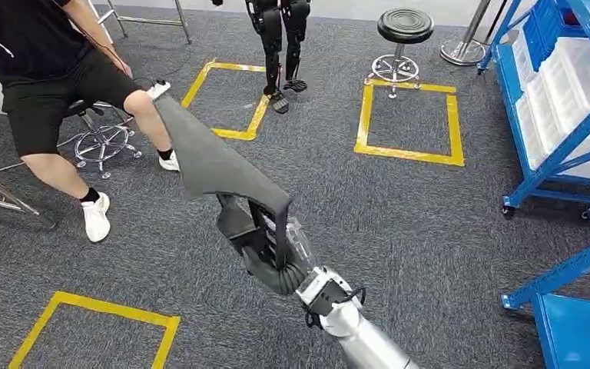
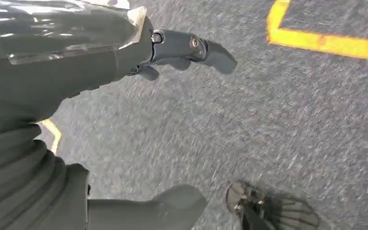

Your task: Take the parts from the cabinet and place them on the table.

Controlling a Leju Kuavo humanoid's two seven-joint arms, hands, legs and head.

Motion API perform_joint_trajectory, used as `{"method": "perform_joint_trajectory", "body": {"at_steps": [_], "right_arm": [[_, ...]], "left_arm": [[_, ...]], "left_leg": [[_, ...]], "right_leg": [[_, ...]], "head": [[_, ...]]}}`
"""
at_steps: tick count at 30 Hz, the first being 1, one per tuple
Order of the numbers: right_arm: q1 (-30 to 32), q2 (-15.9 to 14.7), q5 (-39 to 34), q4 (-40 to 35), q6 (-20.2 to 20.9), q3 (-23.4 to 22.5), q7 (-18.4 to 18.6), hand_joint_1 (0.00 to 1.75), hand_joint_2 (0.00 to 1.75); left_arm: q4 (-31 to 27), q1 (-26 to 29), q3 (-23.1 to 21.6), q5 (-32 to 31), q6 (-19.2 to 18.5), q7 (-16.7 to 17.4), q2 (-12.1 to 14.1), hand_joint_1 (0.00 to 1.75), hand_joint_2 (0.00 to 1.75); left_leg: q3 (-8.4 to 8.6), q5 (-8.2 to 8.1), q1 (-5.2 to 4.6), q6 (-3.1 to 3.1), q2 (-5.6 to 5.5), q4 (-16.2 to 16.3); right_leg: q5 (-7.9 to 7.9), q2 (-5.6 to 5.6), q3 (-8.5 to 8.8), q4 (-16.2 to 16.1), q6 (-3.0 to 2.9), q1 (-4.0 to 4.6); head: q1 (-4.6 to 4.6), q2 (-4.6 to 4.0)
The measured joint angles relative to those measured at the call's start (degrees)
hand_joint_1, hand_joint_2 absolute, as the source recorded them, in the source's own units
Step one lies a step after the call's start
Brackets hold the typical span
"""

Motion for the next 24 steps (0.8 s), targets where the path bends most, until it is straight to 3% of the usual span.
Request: {"method": "perform_joint_trajectory", "body": {"at_steps": [2, 3, 5, 6, 7, 8, 9, 10, 11, 12, 14, 15, 16, 17, 18, 20, 21, 22, 23, 24], "right_arm": [[-1.01, 0.50, -0.83, 0.92, 0.74, -0.15, -0.09, 1.75, 1.75], [-1.40, 0.65, -1.31, 1.26, 1.13, -0.26, -0.13, 1.75, 1.75], [-1.93, 0.76, -1.81, 2.10, 1.40, -0.39, -0.17, 1.75, 1.75], [-1.95, 0.85, -1.92, 2.42, 1.44, -0.44, -0.15, 1.75, 1.75], [-1.95, 0.98, -2.18, 2.62, 1.42, -0.44, -0.17, 1.75, 1.75], [-1.97, 1.16, -2.38, 2.73, 1.40, -0.44, -0.17, 1.75, 1.75], [-2.05, 1.44, -2.45, 2.75, 1.31, -0.44, -0.17, 1.75, 1.75], [-2.16, 1.73, -2.60, 2.73, 1.20, -0.44, -0.17, 1.75, 1.75], [-2.15, 1.99, -2.75, 2.75, 1.14, -0.48, -0.17, 1.75, 1.75], [-2.15, 2.01, -2.89, 2.77, 1.07, -0.55, -0.22, 1.75, 1.75], [-2.07, 2.21, -3.61, 2.79, 0.98, -0.94, -0.24, 1.75, 1.75], [-2.12, 2.49, -3.91, 2.77, 0.90, -1.11, -0.24, 1.75, 1.75], [-1.91, 2.73, -4.04, 2.64, 0.70, -1.46, -0.19, 1.75, 1.75], [-1.90, 2.86, -4.20, 2.64, 0.59, -1.62, -0.24, 1.75, 1.75], [-2.05, 2.86, -4.28, 2.64, 0.50, -1.79, -0.33, 1.75, 1.75], [-1.60, 2.49, -4.28, 2.84, 0.15, -2.19, -0.24, 1.75, 1.75], [-1.17, 2.40, -4.33, 2.88, 0.00, -2.40, -0.22, 1.75, 1.75], [-0.94, 2.40, -4.37, 2.90, -0.02, -2.54, -0.22, 1.75, 1.75], [-0.88, 2.42, -4.37, 2.90, -0.05, -2.75, -0.22, 1.75, 1.75], [-0.88, 2.42, -4.37, 2.90, -0.05, -2.82, -0.22, 1.75, 1.75]], "left_arm": [[0.02, -0.02, 0.39, 0.00, 0.13, 0.24, -0.04, 0.00, 1.75], [0.02, -0.21, 0.52, -0.02, 0.20, 0.28, -0.04, 0.00, 1.75], [0.02, -0.37, 0.61, -0.24, 0.24, 0.35, -0.20, 0.00, 1.75], [0.04, -0.29, 0.63, -0.42, 0.24, 0.39, -0.31, 0.00, 1.75], [0.07, -0.16, 0.68, -0.48, 0.26, 0.39, -0.35, 0.00, 1.75], [0.07, -0.09, 0.68, -0.48, 0.33, 0.37, -0.35, 0.00, 1.75], [0.04, -0.09, 0.70, -0.55, 0.35, 0.28, -0.31, 0.00, 1.75], [0.02, -0.12, 0.70, -0.57, 0.44, 0.20, -0.20, 0.00, 1.75], [-0.07, -0.26, 0.72, -0.59, 0.50, 0.09, 0.22, 0.00, 1.75], [-0.04, -0.63, 0.70, -0.79, 0.52, 0.06, 0.26, 0.00, 1.75], [-0.09, -0.74, 0.68, -1.18, 0.90, 0.07, 0.57, 0.00, 1.75], [-0.09, -0.58, 0.68, -1.25, 0.96, 0.15, 0.77, 0.00, 1.75], [-0.05, -0.40, 0.65, -1.35, 1.03, 0.17, 0.68, 0.00, 1.75], [-0.04, -0.38, 0.66, -1.49, 1.09, 0.11, 0.57, 0.00, 1.75], [-0.04, -0.51, 0.63, -1.71, 1.16, 0.13, 0.55, 0.00, 1.75], [-0.04, -0.84, 0.59, -1.77, 1.38, 0.11, 0.26, 0.00, 1.75], [-0.04, -0.80, 0.57, -1.84, 1.55, 0.11, 0.04, 0.00, 1.75], [-0.02, -0.63, 0.57, -1.84, 1.60, 0.13, -0.15, 0.00, 1.75], [0.00, -0.47, 0.57, -1.88, 1.71, 0.13, -0.24, 0.00, 1.75], [0.02, -0.40, 0.57, -1.92, 1.73, 0.15, -0.39, 0.00, 1.75]], "left_leg": [[-1.27, -1.54, -0.13, -0.50, 4.96, 2.97], [-3.25, -3.33, -0.04, -0.71, 6.28, 6.49], [-8.26, -6.47, -0.04, -0.75, 7.08, 14.86], [-9.79, -6.55, -0.06, -0.55, 7.07, 17.01], [-10.00, -5.41, -0.16, -0.10, 7.06, 16.56], [-8.79, -3.16, -0.45, 0.59, 7.09, 13.67], [-6.25, -0.19, -1.05, 1.52, 7.51, 8.71], [-3.47, 2.28, -2.09, 2.71, 9.06, 3.62], [-2.01, 1.96, -3.29, 3.95, 12.53, 1.28], [-1.79, 1.69, -3.49, 3.90, 12.91, 0.45], [-1.77, 1.71, -3.93, 3.80, 11.50, -0.11], [-1.22, 1.92, -4.06, 4.16, 10.66, -1.11], [0.83, 2.92, -2.84, 4.46, 9.90, -3.63], [1.68, 3.25, -3.01, 4.29, 9.37, -4.62], [1.89, 3.47, -2.78, 4.63, 8.76, -4.77], [1.87, 3.38, -2.36, 4.43, 6.98, -4.74], [1.87, 3.26, -2.20, 4.28, 5.98, -4.70], [1.89, 3.12, -1.92, 3.90, 5.12, -4.51], [1.89, 2.83, -1.52, 3.37, 4.30, -4.11], [1.84, 2.44, -1.06, 2.79, 3.55, -3.44]], "right_leg": [[-0.09, -0.86, 0.38, -0.29, -0.22, 0.33], [-0.15, -1.40, 0.47, -0.36, -0.30, 0.59], [-0.40, -2.74, 0.43, -0.36, -0.63, 1.07], [-0.56, -3.35, 0.45, -0.36, -0.85, 1.37], [-0.71, -3.91, 0.57, -0.36, -1.07, 1.62], [-0.90, -4.45, 0.82, -0.37, -1.32, 1.92], [-1.14, -5.02, 1.27, -0.47, -1.59, 2.13], [-1.37, -5.51, 1.79, -0.71, -1.65, 2.17], [-1.45, -5.94, 2.05, -1.11, -1.70, 2.10], [-1.52, -6.50, 2.34, -1.45, -1.38, 2.40], [-1.58, -7.95, 2.45, -1.72, -1.12, 1.85], [-1.58, -8.62, 3.15, -2.41, -1.05, 1.96], [-1.90, -7.76, 3.09, -2.10, -1.00, 2.38], [-2.11, -4.68, 2.99, -0.74, -0.95, 2.19], [-3.28, -2.81, 1.29, 2.38, -1.17, 2.19], [-6.08, -1.76, -3.49, 10.56, -1.21, 1.88], [-6.72, -1.76, -5.75, 13.70, -0.78, 1.51], [-6.09, -1.77, -6.43, 13.78, -0.10, 1.17], [-4.29, -1.76, -5.68, 11.12, 1.00, 0.76], [-1.99, -1.75, -3.85, 6.82, 2.13, 0.31]], "head": [[-0.37, 0.00], [-0.35, 0.00], [-0.37, 0.00], [-0.35, 0.00], [-0.37, 0.00], [-0.37, 0.00], [-0.35, 0.00], [-0.35, 0.00], [-0.28, 0.00], [-0.37, 0.00], [-0.37, 0.00], [-0.42, 0.00], [-0.38, 0.00], [-0.24, 0.00], [-0.42, 0.00], [-0.24, 0.00], [-0.28, 0.00], [-0.28, 0.00], [-0.28, 0.00], [-0.31, 0.00]]}}
